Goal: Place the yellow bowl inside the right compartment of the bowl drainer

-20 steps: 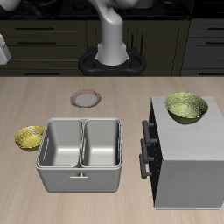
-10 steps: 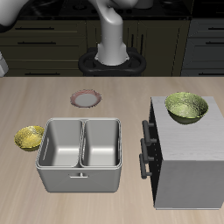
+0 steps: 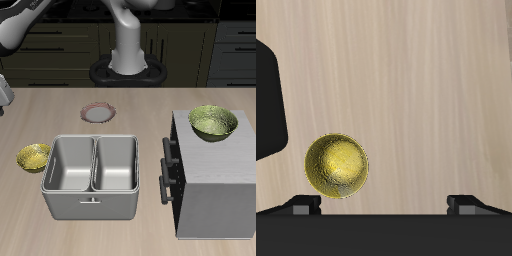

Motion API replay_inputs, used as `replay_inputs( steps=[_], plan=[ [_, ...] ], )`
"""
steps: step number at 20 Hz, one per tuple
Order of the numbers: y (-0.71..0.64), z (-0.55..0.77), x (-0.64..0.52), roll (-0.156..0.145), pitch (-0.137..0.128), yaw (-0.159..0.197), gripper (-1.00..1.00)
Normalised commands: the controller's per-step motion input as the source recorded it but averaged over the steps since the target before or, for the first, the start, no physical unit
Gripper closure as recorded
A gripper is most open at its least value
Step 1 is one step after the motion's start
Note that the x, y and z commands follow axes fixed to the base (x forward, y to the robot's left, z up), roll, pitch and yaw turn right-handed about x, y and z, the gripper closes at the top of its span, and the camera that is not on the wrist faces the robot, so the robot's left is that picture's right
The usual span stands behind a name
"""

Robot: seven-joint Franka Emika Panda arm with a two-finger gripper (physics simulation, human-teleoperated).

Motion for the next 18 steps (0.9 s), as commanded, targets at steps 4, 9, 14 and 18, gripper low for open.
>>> replay_inputs(
  steps=[4, 9, 14, 18],
  plan=[
    [0.16, -0.33, 0.17, 0.028, 0.057, 0.020, -1.00],
    [0.09, -0.31, 0.07, 0.009, 0.048, -0.023, -1.00],
    [0.04, -0.47, -0.11, 0.003, 0.097, 0.022, -1.00],
    [0.03, -0.16, -0.26, -0.020, 0.063, 0.029, -1.00]
  ],
)
